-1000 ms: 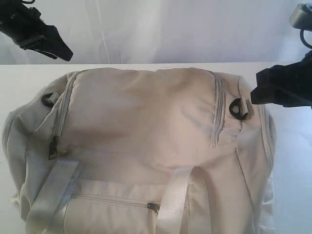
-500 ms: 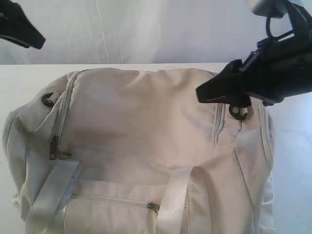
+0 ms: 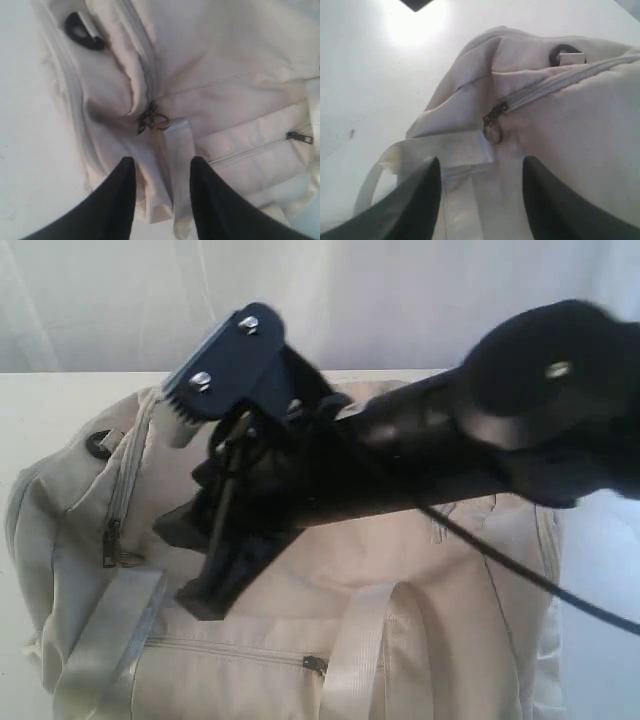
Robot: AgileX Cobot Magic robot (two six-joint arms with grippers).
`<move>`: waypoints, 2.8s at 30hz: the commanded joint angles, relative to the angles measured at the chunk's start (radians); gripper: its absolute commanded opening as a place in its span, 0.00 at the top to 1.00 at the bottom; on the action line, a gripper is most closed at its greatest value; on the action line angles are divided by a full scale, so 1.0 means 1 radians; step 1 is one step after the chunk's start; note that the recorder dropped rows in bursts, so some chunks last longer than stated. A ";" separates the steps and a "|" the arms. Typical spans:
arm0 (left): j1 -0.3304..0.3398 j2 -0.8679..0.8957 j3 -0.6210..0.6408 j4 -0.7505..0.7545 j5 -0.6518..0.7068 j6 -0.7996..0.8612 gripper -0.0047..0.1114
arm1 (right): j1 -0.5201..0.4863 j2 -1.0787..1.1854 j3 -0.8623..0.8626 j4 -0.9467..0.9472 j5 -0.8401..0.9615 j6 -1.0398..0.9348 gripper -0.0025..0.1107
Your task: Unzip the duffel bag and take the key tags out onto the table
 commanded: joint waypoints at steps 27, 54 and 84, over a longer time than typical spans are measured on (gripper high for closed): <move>-0.002 -0.109 0.185 0.261 -0.182 -0.312 0.96 | 0.065 0.501 -0.330 -0.288 -0.073 0.175 0.56; -0.002 -0.109 0.187 0.248 -0.182 -0.308 0.96 | 0.065 0.532 -0.391 -0.290 -0.006 0.210 0.98; -0.002 -0.109 0.275 -0.115 -0.175 0.130 0.84 | 0.041 0.370 -0.412 -0.674 -0.108 0.507 0.98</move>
